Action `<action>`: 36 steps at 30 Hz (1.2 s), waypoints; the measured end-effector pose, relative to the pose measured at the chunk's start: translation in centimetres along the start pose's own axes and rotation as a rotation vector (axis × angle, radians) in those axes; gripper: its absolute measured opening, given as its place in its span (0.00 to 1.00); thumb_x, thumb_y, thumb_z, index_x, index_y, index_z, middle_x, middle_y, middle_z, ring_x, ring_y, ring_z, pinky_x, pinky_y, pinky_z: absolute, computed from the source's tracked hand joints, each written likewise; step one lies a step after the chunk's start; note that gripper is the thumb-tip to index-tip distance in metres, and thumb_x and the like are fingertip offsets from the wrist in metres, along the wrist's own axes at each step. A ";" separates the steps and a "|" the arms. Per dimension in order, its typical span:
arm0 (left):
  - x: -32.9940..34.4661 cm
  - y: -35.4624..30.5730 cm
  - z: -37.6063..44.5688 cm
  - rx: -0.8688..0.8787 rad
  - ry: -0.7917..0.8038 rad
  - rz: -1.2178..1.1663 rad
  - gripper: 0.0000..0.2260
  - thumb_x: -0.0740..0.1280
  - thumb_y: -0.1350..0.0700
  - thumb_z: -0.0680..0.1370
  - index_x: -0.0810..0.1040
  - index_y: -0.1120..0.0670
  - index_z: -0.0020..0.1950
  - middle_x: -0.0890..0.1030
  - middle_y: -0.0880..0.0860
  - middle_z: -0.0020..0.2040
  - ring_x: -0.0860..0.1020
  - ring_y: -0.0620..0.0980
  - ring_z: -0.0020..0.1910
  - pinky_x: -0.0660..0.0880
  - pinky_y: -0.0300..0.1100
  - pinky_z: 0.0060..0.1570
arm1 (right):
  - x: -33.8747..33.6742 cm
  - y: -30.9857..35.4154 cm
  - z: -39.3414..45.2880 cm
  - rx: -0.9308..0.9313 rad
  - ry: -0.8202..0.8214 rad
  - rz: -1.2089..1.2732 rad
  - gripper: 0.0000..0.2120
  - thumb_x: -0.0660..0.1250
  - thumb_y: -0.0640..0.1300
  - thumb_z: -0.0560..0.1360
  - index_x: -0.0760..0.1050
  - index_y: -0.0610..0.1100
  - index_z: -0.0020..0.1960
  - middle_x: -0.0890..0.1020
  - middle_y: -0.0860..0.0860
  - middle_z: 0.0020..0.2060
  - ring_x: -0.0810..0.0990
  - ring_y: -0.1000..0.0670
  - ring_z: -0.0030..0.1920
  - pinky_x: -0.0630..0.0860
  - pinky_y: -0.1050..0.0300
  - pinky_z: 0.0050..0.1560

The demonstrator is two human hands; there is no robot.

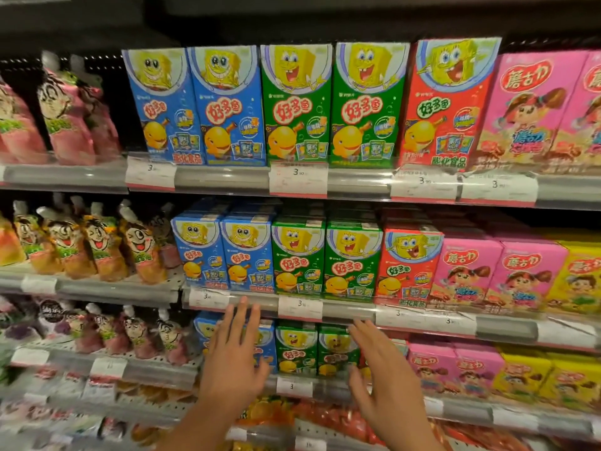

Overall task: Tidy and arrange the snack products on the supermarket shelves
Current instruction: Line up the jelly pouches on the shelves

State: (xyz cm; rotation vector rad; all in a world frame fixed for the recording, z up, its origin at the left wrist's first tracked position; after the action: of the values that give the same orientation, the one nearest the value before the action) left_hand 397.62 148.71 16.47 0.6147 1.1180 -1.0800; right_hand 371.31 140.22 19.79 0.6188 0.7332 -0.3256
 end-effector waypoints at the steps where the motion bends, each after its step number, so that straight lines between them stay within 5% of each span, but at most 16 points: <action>1: -0.1 -0.1 0.0 -0.008 0.003 -0.002 0.46 0.62 0.42 0.76 0.32 0.45 0.81 0.33 0.46 0.81 0.32 0.50 0.80 0.49 0.51 0.79 | 0.7 0.6 0.8 -0.033 0.018 -0.027 0.29 0.61 0.54 0.77 0.67 0.49 0.77 0.68 0.55 0.76 0.62 0.54 0.78 0.63 0.51 0.76; 4: -0.4 -0.3 0.1 -0.010 -0.011 -0.016 0.44 0.60 0.42 0.76 0.32 0.44 0.80 0.31 0.44 0.80 0.32 0.48 0.79 0.49 0.49 0.80 | 3.3 1.4 2.4 -0.097 0.081 -0.110 0.34 0.63 0.52 0.76 0.61 0.46 0.80 0.64 0.51 0.79 0.57 0.48 0.81 0.62 0.44 0.76; 10: -1.1 -0.1 -0.6 0.027 -0.052 -0.103 0.41 0.63 0.45 0.74 0.48 0.47 0.83 0.49 0.47 0.83 0.47 0.51 0.82 0.71 0.56 0.71 | 5.9 1.9 2.6 -0.002 0.081 -0.119 0.40 0.74 0.47 0.72 0.61 0.42 0.80 0.62 0.48 0.80 0.54 0.45 0.81 0.62 0.41 0.76; 16: -2.2 2.7 -1.0 0.100 -0.111 -0.155 0.35 0.62 0.46 0.76 0.55 0.46 0.82 0.55 0.44 0.82 0.50 0.49 0.82 0.60 0.58 0.77 | 6.0 3.8 3.7 0.030 0.011 -0.293 0.39 0.79 0.44 0.64 0.72 0.39 0.73 0.75 0.39 0.69 0.68 0.34 0.73 0.69 0.35 0.71; 25: -4.3 18.4 -1.1 -0.039 -0.324 -0.162 0.29 0.59 0.48 0.77 0.70 0.59 0.75 0.65 0.58 0.78 0.56 0.61 0.80 0.60 0.64 0.75 | 7.6 6.1 4.0 0.238 -0.041 -0.385 0.38 0.79 0.42 0.63 0.72 0.41 0.72 0.72 0.37 0.67 0.64 0.32 0.73 0.73 0.31 0.64; 29: -3.1 23.5 -0.3 -0.050 -0.245 -0.133 0.32 0.48 0.39 0.81 0.68 0.58 0.77 0.62 0.59 0.80 0.54 0.62 0.80 0.59 0.67 0.74 | 8.4 6.7 4.2 0.329 -0.050 -0.369 0.40 0.81 0.40 0.63 0.70 0.44 0.71 0.70 0.37 0.68 0.66 0.31 0.72 0.75 0.30 0.61; 36: -1.7 26.2 1.2 0.075 -0.168 -0.220 0.37 0.59 0.45 0.74 0.56 0.55 0.82 0.51 0.55 0.83 0.50 0.60 0.82 0.59 0.67 0.74 | 8.5 11.1 3.9 0.468 -0.030 -0.286 0.47 0.78 0.39 0.69 0.56 0.49 0.81 0.73 0.40 0.70 0.77 0.35 0.64 0.76 0.39 0.56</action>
State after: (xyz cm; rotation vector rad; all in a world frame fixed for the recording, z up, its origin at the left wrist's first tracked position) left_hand 421.93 158.57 15.61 0.4575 1.0183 -1.3428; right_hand 384.71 145.84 20.58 0.9494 0.7214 -0.7834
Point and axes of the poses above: each hand's wrist, its own z-axis towards the middle knuckle, its own x-axis out of the palm, y = z × x, the point moved 5 cm from there along z, towards the middle knuckle
